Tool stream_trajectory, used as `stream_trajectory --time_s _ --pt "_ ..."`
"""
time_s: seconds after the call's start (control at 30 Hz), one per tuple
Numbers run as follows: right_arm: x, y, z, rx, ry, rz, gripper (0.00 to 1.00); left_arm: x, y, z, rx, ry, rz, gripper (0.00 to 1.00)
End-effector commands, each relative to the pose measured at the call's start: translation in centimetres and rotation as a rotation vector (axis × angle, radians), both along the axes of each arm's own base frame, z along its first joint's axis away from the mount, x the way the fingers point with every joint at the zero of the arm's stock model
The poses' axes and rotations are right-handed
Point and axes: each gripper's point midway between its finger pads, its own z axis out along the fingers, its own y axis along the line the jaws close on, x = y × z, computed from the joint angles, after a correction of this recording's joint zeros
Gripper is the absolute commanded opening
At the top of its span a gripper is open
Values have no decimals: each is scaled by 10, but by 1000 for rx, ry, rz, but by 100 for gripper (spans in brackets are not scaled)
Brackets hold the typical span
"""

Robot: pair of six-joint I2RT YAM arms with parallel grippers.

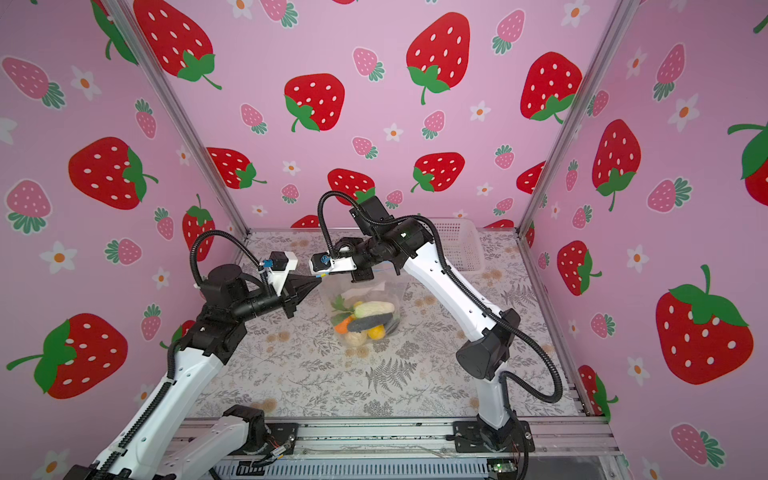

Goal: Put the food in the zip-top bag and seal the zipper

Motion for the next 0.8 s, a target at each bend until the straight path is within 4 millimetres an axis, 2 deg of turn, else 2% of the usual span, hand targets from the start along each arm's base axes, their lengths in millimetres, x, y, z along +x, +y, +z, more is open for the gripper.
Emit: stream_trajectory --time_s 0.0,0.37,0.43,0.5,0.53,0.77 --pt "-9 0 3 13 27 51 10 -1 -2 21 -5 -69 -9 0" --pt "-21 6 12 60 55 120 35 -2 0 23 -10 -84 1 0" --pt "-22 7 12 62 60 123 36 -3 0 23 -10 -86 0 0" --pt "-21 9 11 59 63 123 28 -3 0 24 -11 -89 0 0" --pt "-21 11 9 55 63 122 28 -3 0 24 -12 -88 0 0" --pt "-19 13 6 50 71 118 35 -6 0 24 -13 -93 -4 0"
